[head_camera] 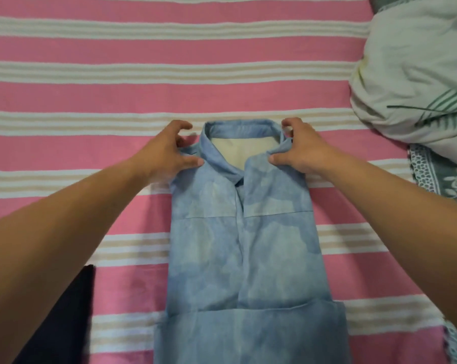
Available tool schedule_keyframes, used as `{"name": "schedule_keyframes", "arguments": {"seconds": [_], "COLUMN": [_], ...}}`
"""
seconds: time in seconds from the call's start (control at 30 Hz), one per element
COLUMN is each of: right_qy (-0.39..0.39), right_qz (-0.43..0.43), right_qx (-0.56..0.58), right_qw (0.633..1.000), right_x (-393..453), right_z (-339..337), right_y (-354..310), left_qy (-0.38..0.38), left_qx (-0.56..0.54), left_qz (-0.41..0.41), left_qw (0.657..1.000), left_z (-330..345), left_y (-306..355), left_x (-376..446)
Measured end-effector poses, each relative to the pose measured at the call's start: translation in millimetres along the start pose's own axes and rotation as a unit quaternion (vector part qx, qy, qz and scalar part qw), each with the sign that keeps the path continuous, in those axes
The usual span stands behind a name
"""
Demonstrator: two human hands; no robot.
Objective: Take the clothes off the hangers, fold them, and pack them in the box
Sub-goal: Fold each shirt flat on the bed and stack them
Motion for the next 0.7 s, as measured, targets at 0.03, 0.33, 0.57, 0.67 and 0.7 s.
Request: {"name": "schedule_keyframes", "arguments": {"seconds": [0.03, 0.33, 0.57, 0.67, 0.7], "right_qy": [-0.019, 0.001, 0.065, 0.028, 0.032], "right_qz": [0.002, -0.072, -0.403, -0.483, -0.482], "right_qx": [0.001, 0.043, -0.132, -0.225, -0.242], "right_qw": [1.000, 0.996, 0.903, 0.846, 0.841], "right_x": [2, -42, -227, -263, -265], "right_z": [4, -32, -36, 9, 20], "right_y": [1, -37, -50, -22, -10], "left_qy": [-0.021, -0.001, -0.013, -0.062, -0.074], "left_qx": [0.006, -0.041, 0.091, 0.207, 0.239], "left_qz": [-0.005, 0.011, 0.276, 0.348, 0.356], "left_qw": [1.000, 0.999, 0.957, 0.912, 0.900], "left_z": [3, -22, -28, 10, 24], "left_y": [3, 22, 83, 69, 59], "left_x": [1, -35, -186, -223, -231]}}
Point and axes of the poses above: each hand's wrist, its own x-axis towards the middle knuckle, its own z-axis out of the palm, y = z × x, the point moved 10 cm from there along x, towards the middle knuckle, and after that the axes turned 6 degrees about z, right-handed, at the moved point
